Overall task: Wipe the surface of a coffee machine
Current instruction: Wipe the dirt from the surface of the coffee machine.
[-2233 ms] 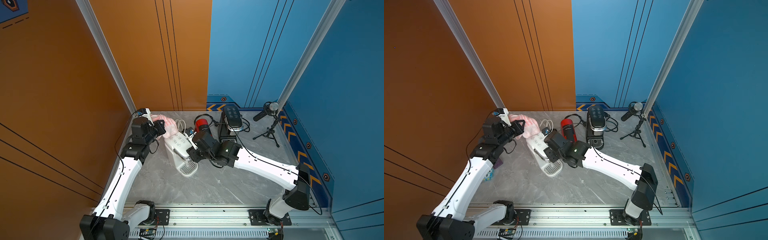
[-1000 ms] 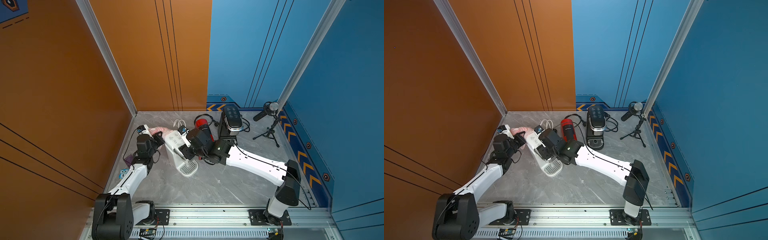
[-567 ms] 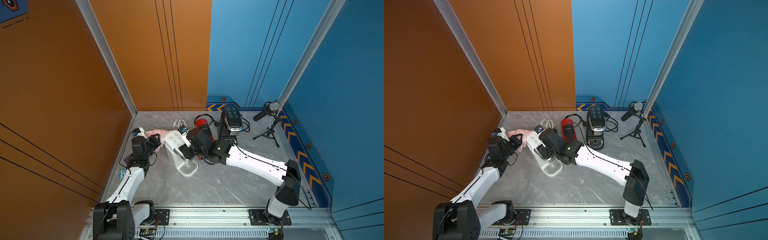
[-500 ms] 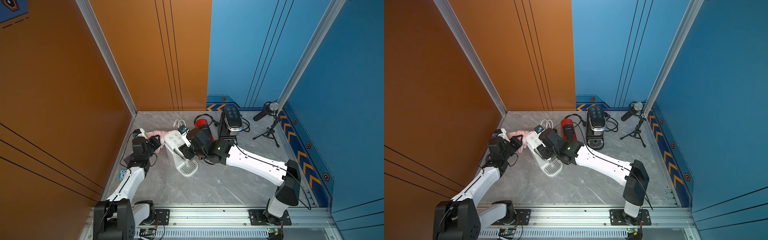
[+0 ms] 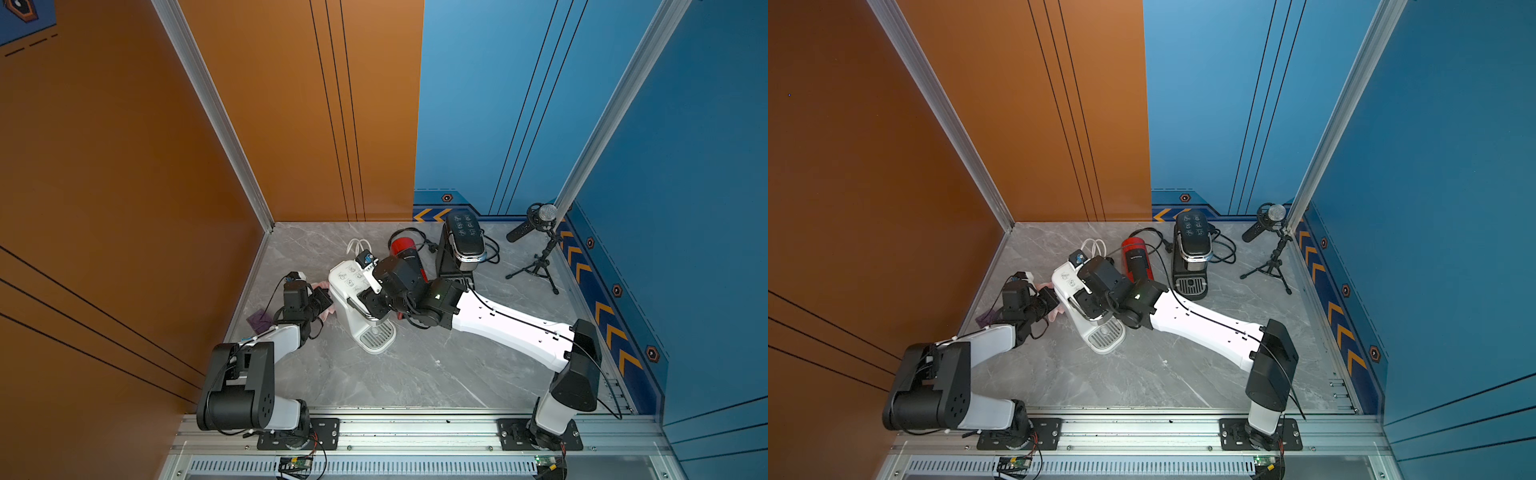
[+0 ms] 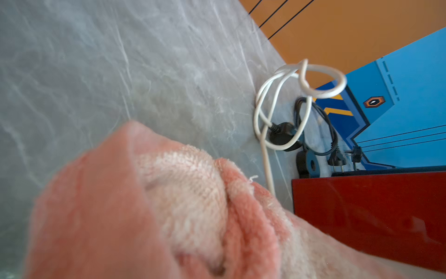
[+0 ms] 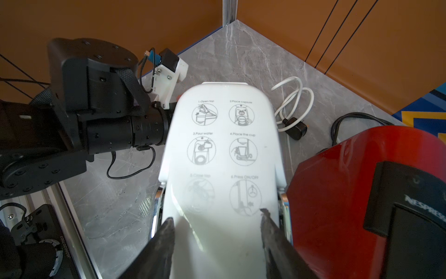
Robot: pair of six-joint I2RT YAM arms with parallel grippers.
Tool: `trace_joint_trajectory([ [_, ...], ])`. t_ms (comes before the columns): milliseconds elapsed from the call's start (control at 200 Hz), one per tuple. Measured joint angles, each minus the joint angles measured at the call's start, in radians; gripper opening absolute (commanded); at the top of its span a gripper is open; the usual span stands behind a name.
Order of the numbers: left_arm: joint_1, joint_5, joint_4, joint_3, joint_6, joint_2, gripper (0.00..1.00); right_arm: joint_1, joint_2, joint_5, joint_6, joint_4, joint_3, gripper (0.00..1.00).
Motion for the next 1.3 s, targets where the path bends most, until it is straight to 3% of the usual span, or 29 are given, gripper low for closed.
trace_joint_trajectory([
  [295,0.017,0.01,0.042,-0.05,-0.056,0.027,0.0,0.0,0.028,-0.003,0.0,0.003,0.031,0.58],
  [575,0.112,0.09,0.061,-0.052,-0.222,-0.243,0.0,0.0,0.028,-0.004,0.0,0.003,0.032,0.58],
  [766,0.146,0.123,0.057,-0.037,-0.314,-0.354,0.0,0.0,0.028,-0.004,0.0,0.003,0.032,0.58],
  [1301,0.089,0.207,0.053,0.185,-0.357,-0.257,0.0,0.0,0.028,-0.004,0.0,0.003,0.032,0.58],
])
